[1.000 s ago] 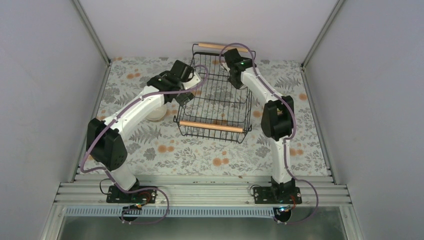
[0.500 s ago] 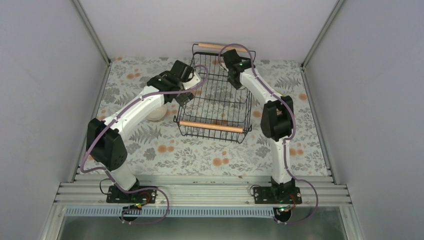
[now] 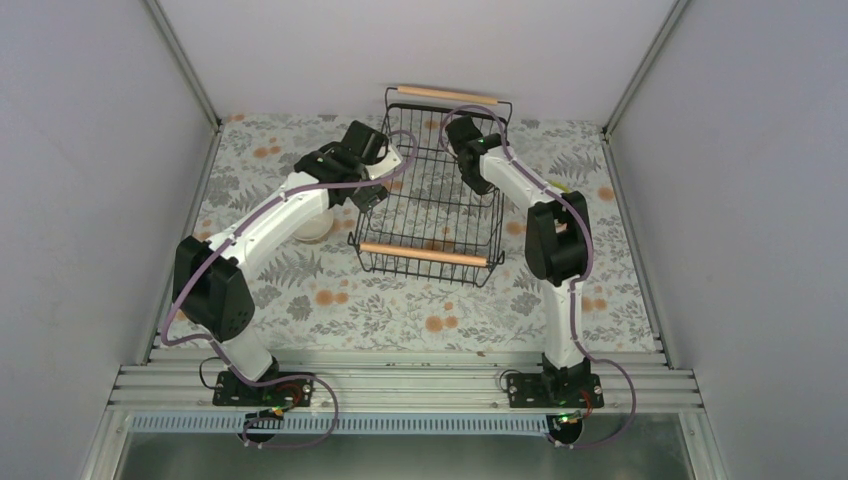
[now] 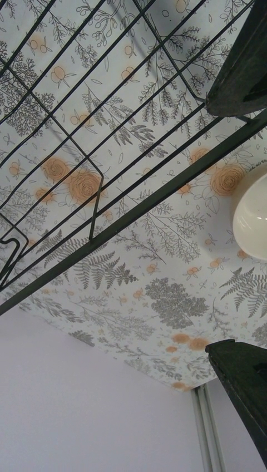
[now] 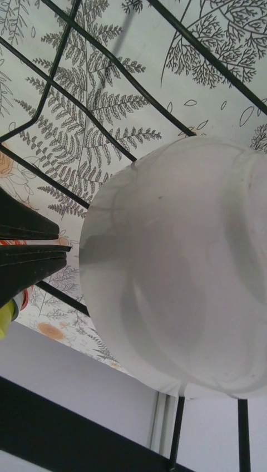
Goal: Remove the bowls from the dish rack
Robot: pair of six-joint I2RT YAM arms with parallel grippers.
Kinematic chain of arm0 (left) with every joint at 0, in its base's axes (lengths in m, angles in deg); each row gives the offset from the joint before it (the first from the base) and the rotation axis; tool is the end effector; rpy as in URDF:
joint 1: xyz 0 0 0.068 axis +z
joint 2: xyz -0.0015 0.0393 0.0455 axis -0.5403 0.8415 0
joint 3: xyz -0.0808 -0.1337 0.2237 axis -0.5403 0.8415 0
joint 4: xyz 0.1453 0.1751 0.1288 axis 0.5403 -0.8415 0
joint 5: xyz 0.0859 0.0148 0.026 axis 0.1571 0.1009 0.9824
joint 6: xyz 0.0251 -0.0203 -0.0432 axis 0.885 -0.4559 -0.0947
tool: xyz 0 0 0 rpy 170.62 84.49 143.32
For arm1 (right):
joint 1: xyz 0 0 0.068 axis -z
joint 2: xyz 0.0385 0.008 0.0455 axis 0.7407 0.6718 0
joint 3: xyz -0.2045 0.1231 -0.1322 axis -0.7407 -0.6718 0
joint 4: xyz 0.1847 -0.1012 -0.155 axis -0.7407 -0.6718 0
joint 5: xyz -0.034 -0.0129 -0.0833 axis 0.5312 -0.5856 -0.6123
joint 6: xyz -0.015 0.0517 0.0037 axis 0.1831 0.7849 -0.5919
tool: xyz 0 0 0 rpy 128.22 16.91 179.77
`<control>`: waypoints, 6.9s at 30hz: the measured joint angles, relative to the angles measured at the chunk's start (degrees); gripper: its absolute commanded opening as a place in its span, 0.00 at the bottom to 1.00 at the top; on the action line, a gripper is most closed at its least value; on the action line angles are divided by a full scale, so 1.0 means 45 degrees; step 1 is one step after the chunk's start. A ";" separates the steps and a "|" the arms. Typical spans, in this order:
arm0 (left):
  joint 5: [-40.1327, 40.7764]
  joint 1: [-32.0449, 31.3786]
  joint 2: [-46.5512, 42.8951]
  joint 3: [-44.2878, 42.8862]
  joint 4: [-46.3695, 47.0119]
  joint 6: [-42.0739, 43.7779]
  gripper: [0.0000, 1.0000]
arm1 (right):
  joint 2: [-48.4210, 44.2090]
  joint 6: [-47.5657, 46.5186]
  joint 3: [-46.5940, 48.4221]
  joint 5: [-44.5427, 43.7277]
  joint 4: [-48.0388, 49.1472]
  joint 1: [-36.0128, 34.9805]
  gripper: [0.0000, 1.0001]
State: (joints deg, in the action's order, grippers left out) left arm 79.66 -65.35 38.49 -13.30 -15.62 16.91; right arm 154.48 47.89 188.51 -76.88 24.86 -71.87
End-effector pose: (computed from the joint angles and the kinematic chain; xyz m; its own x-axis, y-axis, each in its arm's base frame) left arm 0.3158 -0.1879 0.3160 -0.4385 0.7890 -0.4303 0.5910 0.6138 0.5234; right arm 0.4266 0.1681 0.2181 -0.7307 -0.6713 -0.1244 -0.4598 0.6186 -0.6371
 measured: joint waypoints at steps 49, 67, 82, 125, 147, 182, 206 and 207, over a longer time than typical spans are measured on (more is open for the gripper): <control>0.0102 -0.0083 0.0092 0.0500 0.0097 -0.0092 1.00 | 0.0024 -0.1311 0.1127 0.3249 0.3036 -0.0053 0.50; 0.0107 -0.0087 0.0092 0.0656 0.0185 -0.0092 1.00 | 0.1248 -0.0957 0.4794 0.6528 -0.1311 -0.0068 0.40; 0.0141 -0.0087 0.0087 0.0743 0.0199 -0.0092 1.00 | 0.2395 -0.1583 0.5090 0.7048 -0.1647 0.0165 0.34; 0.0816 -0.0087 -0.0034 0.0908 0.0340 -0.0058 1.00 | 0.2331 -0.2040 0.5013 0.7456 -0.0933 0.0767 0.04; 0.3123 0.3002 -0.5872 0.2438 0.2152 0.1520 1.00 | -0.2278 -0.2288 0.5338 0.7038 -0.1433 -0.4182 0.03; -0.3424 1.3566 -0.8106 0.7674 0.3167 0.0826 1.00 | 0.3225 -0.4231 0.6630 0.6717 0.0714 -0.8140 0.03; -0.4503 1.3585 -0.8111 0.7679 0.2875 0.0826 1.00 | 0.4362 -0.4760 0.6484 0.5581 0.1418 -0.8563 0.15; -0.4537 1.3585 -0.8111 0.7679 0.2837 0.0831 1.00 | 0.4362 -0.4775 0.6484 0.5547 0.1423 -0.8558 0.15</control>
State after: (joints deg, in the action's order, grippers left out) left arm 59.25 -4.21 1.99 21.26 -2.85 20.65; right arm 174.11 26.40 217.69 -51.92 31.27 -110.38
